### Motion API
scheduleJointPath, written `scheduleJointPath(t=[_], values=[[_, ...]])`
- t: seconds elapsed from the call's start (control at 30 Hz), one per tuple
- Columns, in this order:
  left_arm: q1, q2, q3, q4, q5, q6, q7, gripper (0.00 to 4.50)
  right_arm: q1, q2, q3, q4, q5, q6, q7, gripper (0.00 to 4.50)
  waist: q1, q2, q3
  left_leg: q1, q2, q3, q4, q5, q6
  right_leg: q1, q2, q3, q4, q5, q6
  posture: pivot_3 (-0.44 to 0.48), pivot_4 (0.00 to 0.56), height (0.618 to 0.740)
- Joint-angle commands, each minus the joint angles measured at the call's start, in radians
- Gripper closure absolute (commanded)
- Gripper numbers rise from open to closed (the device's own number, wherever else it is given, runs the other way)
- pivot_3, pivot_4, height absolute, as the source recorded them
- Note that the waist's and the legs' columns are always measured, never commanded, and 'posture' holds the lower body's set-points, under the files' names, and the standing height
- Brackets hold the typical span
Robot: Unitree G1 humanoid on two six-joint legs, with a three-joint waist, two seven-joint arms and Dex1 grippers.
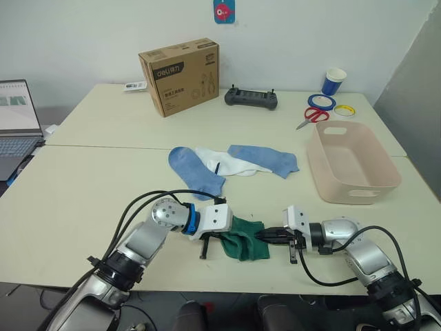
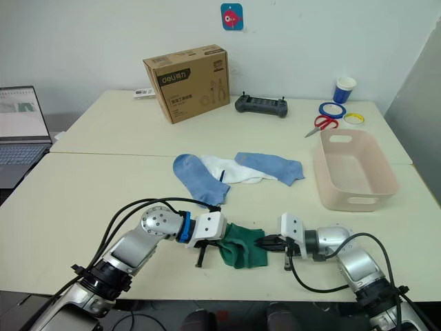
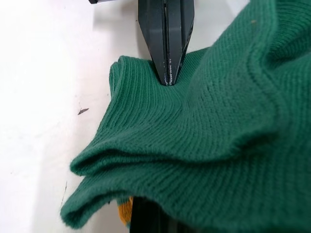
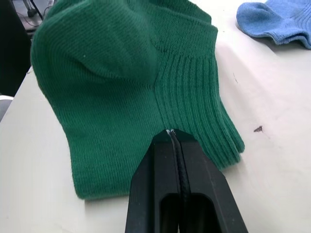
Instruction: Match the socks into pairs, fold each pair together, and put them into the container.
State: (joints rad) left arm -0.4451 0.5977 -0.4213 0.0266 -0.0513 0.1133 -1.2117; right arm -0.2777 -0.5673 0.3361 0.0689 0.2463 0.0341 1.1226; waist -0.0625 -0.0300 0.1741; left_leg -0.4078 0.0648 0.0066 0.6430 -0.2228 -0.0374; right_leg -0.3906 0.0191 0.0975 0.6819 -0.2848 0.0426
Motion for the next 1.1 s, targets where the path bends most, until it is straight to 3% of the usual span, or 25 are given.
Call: scheduleJointPath(t=[0.03, 0.23, 0.33, 0.43, 0.6, 0.77, 0.97, 1.1], values=[[-0.005, 0.072, 0.064, -0.049, -0.011, 0.054, -0.017, 4.50, -0.002, 0.000, 0.003, 0.001, -0.026, 0.009, 0.012, 4.44, -0.002, 0.000, 0.000, 0.001, 0.000, 0.000, -0.001, 0.000, 0.000, 0.001, 0.000, 0.000, 0.000, -0.001, -0.001, 0.000, 0.150, 0.740], [-0.003, 0.238, 0.223, -0.233, -0.151, 0.189, -0.084, 4.50, 0.003, -0.006, 0.008, -0.007, -0.052, 0.024, 0.016, 4.44, 0.002, -0.001, 0.002, 0.002, 0.000, 0.000, -0.001, 0.000, 0.000, 0.001, -0.001, -0.001, 0.000, -0.005, -0.008, 0.000, 0.150, 0.740], [-0.021, 0.227, 0.254, -0.308, -0.228, 0.248, -0.084, 4.50, -0.001, -0.004, 0.007, -0.008, -0.053, 0.036, 0.017, 4.44, 0.006, -0.001, 0.002, 0.002, 0.000, 0.002, -0.002, 0.000, 0.000, 0.002, -0.003, -0.001, 0.000, -0.006, -0.008, 0.000, 0.150, 0.740], [-0.057, 0.133, 0.217, -0.361, -0.290, 0.309, -0.047, 4.50, -0.014, -0.003, 0.006, 0.003, -0.066, 0.023, 0.014, 4.44, 0.007, -0.002, 0.002, 0.002, 0.000, 0.003, -0.001, 0.000, 0.000, 0.003, -0.003, -0.001, -0.001, -0.005, -0.008, 0.000, 0.150, 0.740], [-0.028, 0.059, 0.084, -0.321, -0.209, 0.294, -0.023, 4.50, -0.027, 0.001, 0.005, 0.014, -0.066, 0.029, 0.023, 4.44, 0.002, -0.002, 0.002, 0.002, 0.000, 0.002, 0.000, 0.000, 0.000, 0.003, -0.002, 0.000, -0.001, -0.002, -0.001, 0.000, 0.150, 0.740], [0.020, 0.051, 0.002, -0.237, -0.110, 0.216, 0.003, 4.50, -0.015, 0.002, 0.004, -0.002, -0.064, 0.036, 0.022, 4.44, 0.004, -0.002, 0.002, 0.003, 0.000, 0.000, -0.001, 0.000, 0.000, 0.003, -0.001, -0.001, 0.000, -0.002, -0.002, 0.000, 0.150, 0.740], [0.087, 0.111, -0.020, -0.128, 0.011, 0.082, 0.025, 4.50, 0.006, -0.025, -0.013, -0.039, -0.051, 0.064, 0.032, 4.44, 0.006, -0.002, 0.002, 0.003, 0.000, 0.001, -0.001, 0.000, 0.000, 0.003, -0.001, 0.000, 0.000, -0.005, -0.008, 0.000, 0.150, 0.740], [0.092, 0.096, -0.017, -0.055, 0.030, 0.002, 0.046, 4.50, 0.004, -0.031, -0.055, -0.105, 0.019, 0.163, 0.020, 4.44, 0.006, -0.002, 0.002, 0.005, -0.001, 0.002, -0.002, 0.000, 0.000, 0.005, -0.003, 0.000, 0.000, -0.006, -0.009, 0.000, 0.150, 0.740]])
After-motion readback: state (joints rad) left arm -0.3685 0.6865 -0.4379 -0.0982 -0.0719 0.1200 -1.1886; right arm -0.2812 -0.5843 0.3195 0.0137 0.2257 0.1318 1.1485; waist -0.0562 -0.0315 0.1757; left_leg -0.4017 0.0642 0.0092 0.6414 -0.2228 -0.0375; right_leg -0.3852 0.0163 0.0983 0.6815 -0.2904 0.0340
